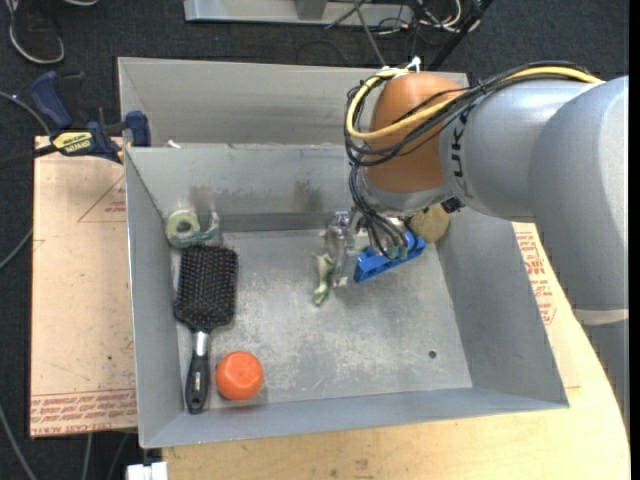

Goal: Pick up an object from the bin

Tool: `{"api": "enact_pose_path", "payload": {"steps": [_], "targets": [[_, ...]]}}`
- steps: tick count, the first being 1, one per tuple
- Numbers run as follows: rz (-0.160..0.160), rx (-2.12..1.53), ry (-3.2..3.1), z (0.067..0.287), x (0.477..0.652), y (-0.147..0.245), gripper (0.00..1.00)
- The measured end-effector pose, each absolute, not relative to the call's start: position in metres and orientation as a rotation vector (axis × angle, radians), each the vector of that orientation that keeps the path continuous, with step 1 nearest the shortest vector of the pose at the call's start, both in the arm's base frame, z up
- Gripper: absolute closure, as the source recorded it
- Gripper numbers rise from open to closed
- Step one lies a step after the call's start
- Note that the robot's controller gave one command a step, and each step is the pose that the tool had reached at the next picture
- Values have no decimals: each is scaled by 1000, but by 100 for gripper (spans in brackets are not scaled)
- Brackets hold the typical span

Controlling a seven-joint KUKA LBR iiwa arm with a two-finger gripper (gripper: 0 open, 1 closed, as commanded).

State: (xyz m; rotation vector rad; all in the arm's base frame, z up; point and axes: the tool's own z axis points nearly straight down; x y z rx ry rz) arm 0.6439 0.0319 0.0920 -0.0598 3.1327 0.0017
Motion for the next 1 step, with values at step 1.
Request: {"api": "enact_pose_path", "payload": {"steps": [1], "targets": [[1,-61,3138,91,642,32,0]]}}
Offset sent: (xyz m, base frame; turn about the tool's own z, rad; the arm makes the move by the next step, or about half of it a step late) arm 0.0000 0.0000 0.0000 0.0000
